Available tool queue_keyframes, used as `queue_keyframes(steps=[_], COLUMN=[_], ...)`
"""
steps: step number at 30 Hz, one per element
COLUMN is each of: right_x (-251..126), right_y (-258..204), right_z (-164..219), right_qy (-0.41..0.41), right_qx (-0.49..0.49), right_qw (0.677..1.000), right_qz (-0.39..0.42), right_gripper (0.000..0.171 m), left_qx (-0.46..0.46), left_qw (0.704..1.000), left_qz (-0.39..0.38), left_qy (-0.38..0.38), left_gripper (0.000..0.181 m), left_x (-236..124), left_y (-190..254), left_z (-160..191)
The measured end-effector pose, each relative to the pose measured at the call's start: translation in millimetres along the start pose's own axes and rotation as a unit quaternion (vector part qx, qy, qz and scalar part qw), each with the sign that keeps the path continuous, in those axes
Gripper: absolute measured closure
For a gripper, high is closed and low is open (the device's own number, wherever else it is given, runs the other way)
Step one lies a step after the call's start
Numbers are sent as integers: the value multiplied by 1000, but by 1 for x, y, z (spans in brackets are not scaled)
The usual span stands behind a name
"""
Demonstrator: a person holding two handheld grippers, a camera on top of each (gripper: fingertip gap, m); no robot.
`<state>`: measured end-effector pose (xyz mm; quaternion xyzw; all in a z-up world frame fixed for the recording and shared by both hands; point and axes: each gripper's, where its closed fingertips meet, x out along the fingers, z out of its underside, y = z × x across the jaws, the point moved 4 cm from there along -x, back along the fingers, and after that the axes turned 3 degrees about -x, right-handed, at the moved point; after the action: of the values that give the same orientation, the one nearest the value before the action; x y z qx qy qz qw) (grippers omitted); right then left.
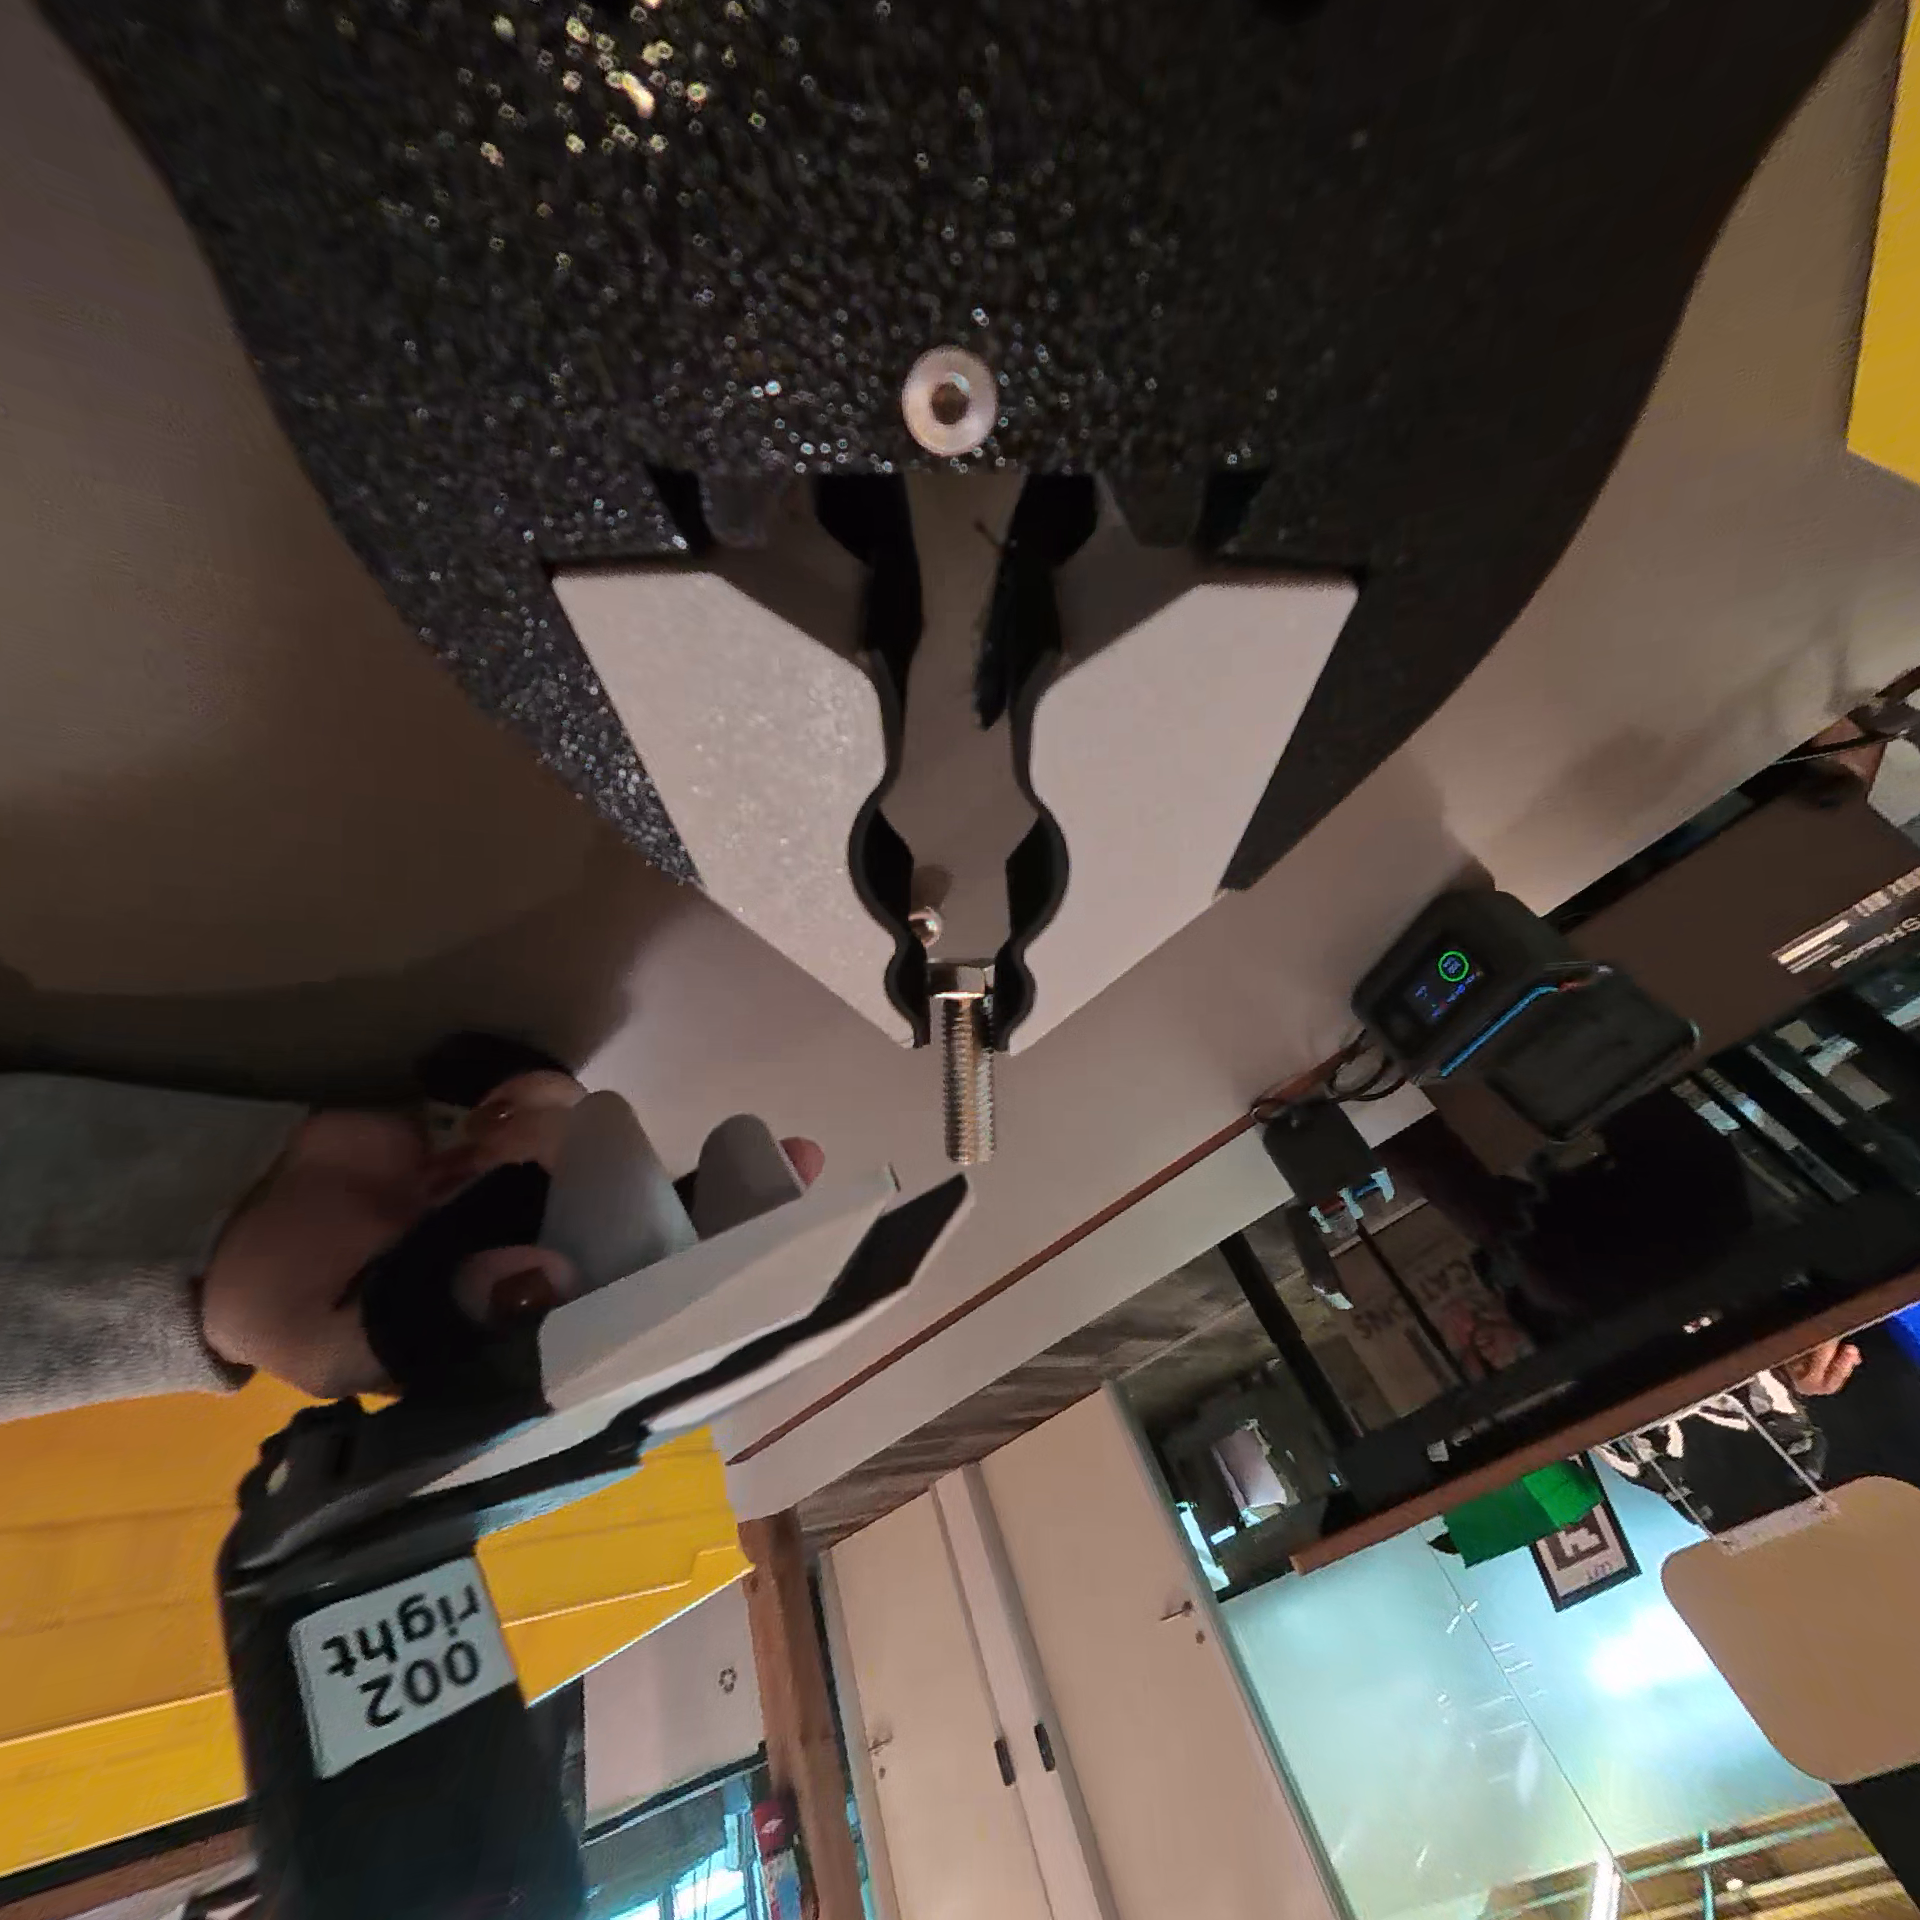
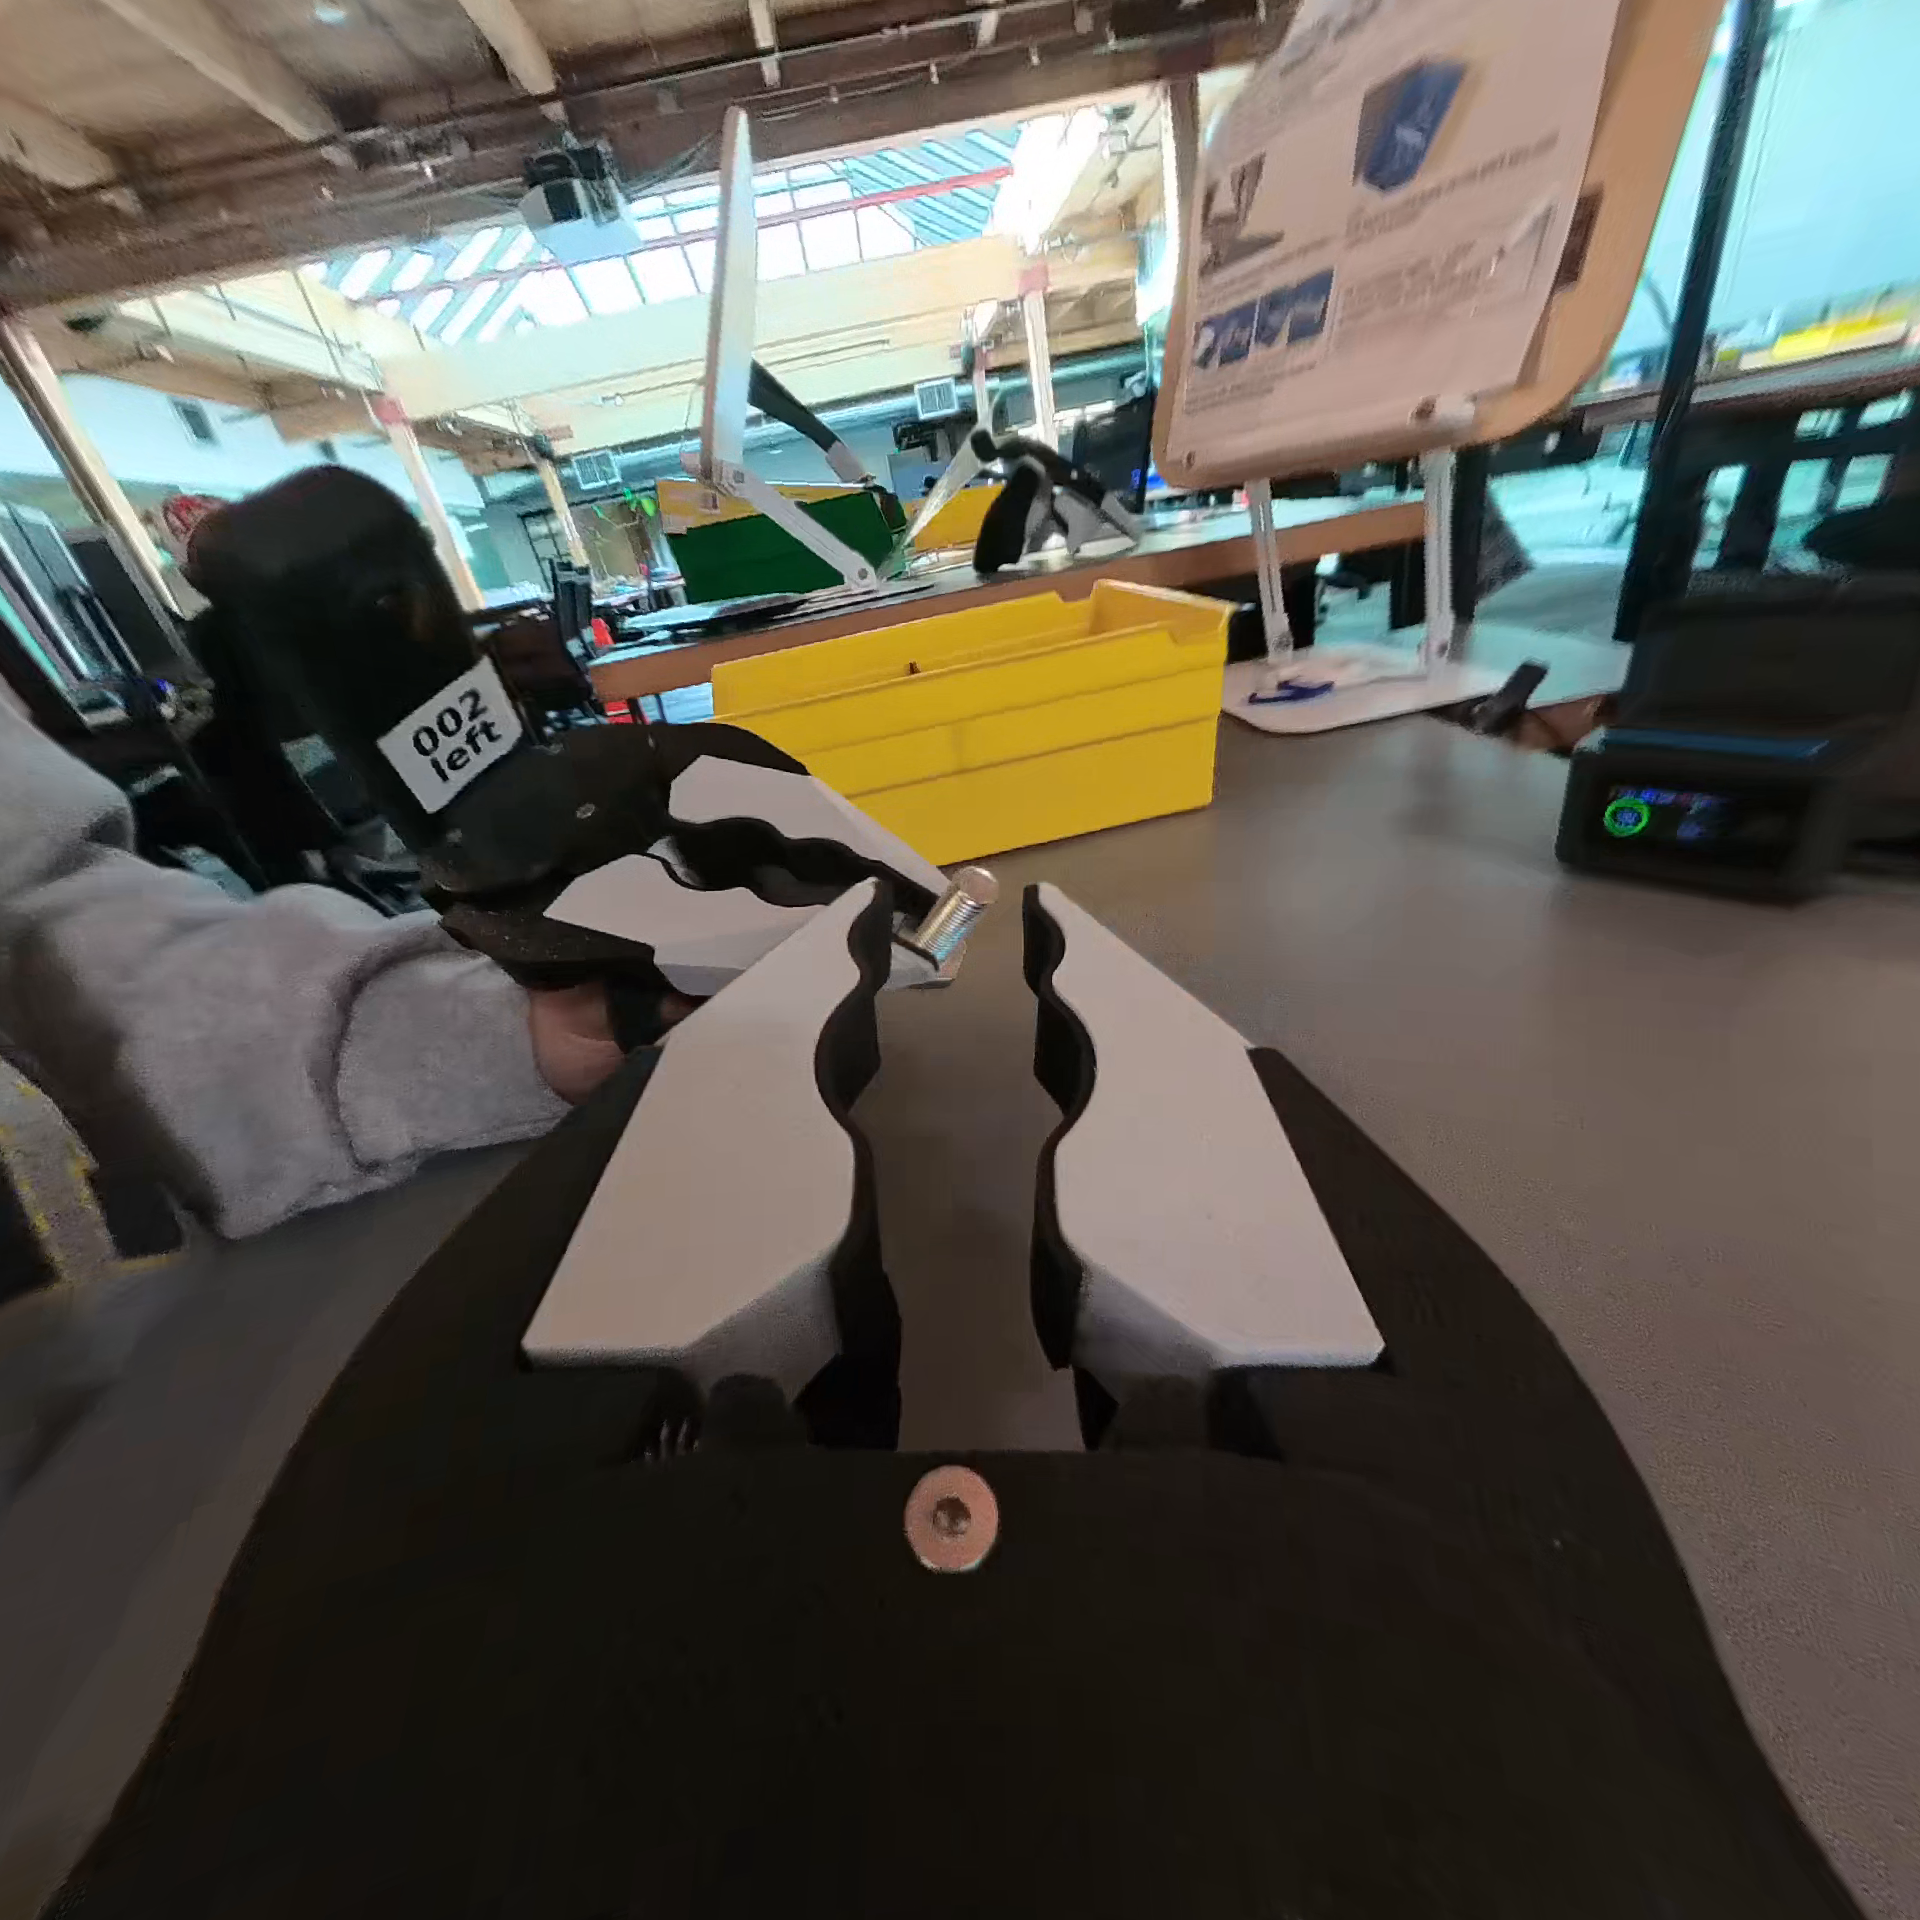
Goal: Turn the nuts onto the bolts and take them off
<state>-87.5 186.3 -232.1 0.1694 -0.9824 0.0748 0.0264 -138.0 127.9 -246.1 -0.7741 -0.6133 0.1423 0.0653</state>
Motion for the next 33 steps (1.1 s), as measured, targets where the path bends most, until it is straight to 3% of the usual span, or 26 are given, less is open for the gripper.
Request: queue_keyframes(steps=[12,21,33], right_x=[1,-6,-13], right_y=[-7,-2,-14], right_z=[6,9,9], right_qy=[-24,-56,-61], right_qx=[61,-12,-40], right_qw=[996,998,994], right_qz=[-61,-24,-84], right_gripper=[163,164,164], left_qx=[13,-2,-7], left_qw=[999,997,993], left_qz=[45,70,113], left_qy=[19,-36,-31], left_gripper=[174,155,160], left_x=[0,11,9], left_y=[11,15,23], left_z=[-4,11,10])
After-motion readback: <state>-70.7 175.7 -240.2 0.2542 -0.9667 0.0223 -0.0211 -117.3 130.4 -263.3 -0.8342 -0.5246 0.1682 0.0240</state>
